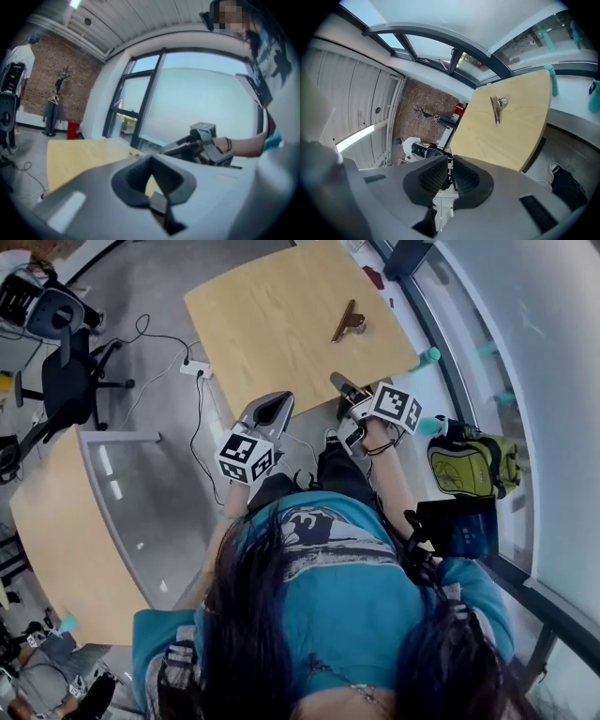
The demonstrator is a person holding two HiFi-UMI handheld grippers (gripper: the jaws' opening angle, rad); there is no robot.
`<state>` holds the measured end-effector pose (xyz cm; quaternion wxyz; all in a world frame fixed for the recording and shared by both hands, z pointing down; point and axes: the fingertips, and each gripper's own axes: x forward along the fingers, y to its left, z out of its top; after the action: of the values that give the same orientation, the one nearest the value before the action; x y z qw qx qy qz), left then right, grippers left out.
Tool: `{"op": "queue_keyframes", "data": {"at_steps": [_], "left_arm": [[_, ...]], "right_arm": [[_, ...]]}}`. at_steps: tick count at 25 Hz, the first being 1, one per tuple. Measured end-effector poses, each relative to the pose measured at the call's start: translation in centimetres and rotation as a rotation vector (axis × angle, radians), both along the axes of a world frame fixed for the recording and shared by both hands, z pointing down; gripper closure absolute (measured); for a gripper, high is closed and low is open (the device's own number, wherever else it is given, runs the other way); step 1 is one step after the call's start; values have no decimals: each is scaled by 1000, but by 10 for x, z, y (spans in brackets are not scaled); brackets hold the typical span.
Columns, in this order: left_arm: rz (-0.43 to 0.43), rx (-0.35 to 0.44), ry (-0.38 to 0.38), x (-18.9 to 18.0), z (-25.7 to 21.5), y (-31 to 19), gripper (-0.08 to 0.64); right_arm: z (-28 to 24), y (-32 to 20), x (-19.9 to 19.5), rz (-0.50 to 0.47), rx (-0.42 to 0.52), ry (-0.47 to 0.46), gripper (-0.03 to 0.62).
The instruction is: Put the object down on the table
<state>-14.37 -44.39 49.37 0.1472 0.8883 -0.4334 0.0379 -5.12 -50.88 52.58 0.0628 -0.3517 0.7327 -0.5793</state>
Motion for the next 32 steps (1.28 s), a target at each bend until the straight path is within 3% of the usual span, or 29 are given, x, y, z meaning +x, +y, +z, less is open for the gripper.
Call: {"op": "queue_keyframes", "data": {"at_steps": [5,12,18,32], "left_arm": [[31,-12,14,-6,0,8,557],[99,-45,55,-25,12,85,557],[128,-69,67,-28,15,123,557],[214,-83,36,12,19,184,557]], "right_arm": [[2,29,-10,27,-28,-18,560],[3,121,-35,73,-52,-4,571],[5,169,-37,97,-79,13,578],[9,243,-8,163,-82,-32,580]]}}
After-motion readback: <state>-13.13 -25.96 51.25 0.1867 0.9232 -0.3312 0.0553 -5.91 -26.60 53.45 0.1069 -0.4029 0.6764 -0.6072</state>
